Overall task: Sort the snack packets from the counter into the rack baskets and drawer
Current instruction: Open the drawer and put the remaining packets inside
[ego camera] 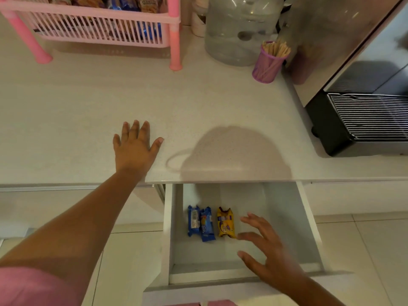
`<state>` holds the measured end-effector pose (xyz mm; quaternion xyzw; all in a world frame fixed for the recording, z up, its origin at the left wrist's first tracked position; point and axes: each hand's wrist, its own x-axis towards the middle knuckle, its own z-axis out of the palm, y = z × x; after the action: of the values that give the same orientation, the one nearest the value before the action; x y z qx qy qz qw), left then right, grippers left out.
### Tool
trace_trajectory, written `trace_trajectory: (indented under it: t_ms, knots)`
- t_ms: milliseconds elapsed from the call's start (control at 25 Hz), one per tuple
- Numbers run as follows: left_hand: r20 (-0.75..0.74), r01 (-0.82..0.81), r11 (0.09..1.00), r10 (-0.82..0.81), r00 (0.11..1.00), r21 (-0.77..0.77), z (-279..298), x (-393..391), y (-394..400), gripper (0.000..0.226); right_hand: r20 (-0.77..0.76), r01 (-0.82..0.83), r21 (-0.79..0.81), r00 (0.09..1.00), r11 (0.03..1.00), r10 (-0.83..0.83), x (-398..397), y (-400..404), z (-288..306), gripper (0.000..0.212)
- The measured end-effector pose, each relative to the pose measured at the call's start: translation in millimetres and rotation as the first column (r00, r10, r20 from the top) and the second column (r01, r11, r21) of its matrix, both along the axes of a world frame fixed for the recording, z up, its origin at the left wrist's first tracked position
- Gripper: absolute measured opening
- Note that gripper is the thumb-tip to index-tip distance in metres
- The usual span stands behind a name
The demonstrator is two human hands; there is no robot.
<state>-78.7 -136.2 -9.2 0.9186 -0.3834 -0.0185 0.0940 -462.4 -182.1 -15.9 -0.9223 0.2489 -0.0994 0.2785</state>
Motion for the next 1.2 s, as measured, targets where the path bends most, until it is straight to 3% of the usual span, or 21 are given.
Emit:
trace_trajectory:
  t_ms: [80, 200, 320, 480, 600, 760, 960, 1200]
  knots:
    - [0.023, -0.009, 0.999, 0.01, 1.0, -0.035, 0, 1, 3, 0.071, 0.009, -0.027, -0.081, 1.0, 0.996, 0.028, -19, 13, 1, 0.04]
    - [0.06, -0.012, 1.0, 0.012, 0.998, -0.011, 4, -2, 4, 0.073, -0.095, -0.255, -0.317, 0.967, 0.914, 0.237, -32, 27, -8, 0.062]
    - [0.028, 0.009, 0.998, -0.01, 1.0, 0.061, 11, -9, 4, 0.078, -0.196, -0.286, -0.413, 0.955, 0.865, 0.223, -27, 26, -13, 0.076]
    - [-0.046, 0.154, 0.974, -0.148, 0.988, 0.167, 6, -33, 26, 0.082, -0.239, -0.212, -0.423, 0.964, 0.881, 0.117, -11, 16, -14, 0.082]
    - [-0.075, 0.253, 0.939, -0.242, 0.967, 0.232, 4, -49, 47, 0.1, -0.199, -0.129, -0.416, 0.979, 0.9, 0.048, 4, 4, -12, 0.09]
    - [-0.169, 0.384, 0.883, -0.349, 0.922, 0.269, 4, -52, 58, 0.117, -0.274, -0.099, -0.397, 0.962, 0.912, -0.015, 27, -19, 0, 0.096]
    - [-0.339, 0.452, 0.858, -0.361, 0.869, 0.244, 9, -41, 56, 0.13, -0.32, -0.067, -0.394, 0.945, 0.917, -0.068, 59, -44, 12, 0.101]
    - [-0.309, 0.478, 0.836, -0.396, 0.865, 0.268, 7, -43, 58, 0.133, -0.321, -0.069, -0.329, 0.946, 0.942, -0.043, 87, -75, 1, 0.101]
